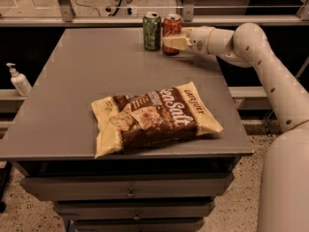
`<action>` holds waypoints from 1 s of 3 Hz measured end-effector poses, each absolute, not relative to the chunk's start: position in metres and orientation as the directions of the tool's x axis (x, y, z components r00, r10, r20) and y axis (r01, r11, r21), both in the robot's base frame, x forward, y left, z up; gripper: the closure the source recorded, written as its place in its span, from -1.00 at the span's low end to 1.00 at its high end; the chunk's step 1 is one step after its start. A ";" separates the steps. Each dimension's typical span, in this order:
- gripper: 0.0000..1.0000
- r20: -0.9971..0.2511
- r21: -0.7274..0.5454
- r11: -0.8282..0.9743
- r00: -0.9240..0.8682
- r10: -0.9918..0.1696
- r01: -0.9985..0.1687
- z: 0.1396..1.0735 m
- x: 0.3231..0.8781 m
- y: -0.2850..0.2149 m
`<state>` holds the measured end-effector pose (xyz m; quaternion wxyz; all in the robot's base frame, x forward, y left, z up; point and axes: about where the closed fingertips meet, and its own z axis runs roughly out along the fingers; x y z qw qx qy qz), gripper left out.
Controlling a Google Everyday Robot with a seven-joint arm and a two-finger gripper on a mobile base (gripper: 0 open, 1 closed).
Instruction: Move coke can near green can
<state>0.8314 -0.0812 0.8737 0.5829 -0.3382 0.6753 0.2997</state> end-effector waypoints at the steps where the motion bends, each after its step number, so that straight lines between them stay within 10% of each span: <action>1: -0.23 -0.992 0.012 0.574 -0.082 -0.097 -0.819 0.873 0.832 -0.074; 3: -1.00 -0.993 0.015 0.560 -0.077 -0.087 -0.828 0.874 0.829 -0.070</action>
Offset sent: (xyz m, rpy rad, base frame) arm -0.0015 0.0064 0.0024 0.0273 -0.0164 0.0389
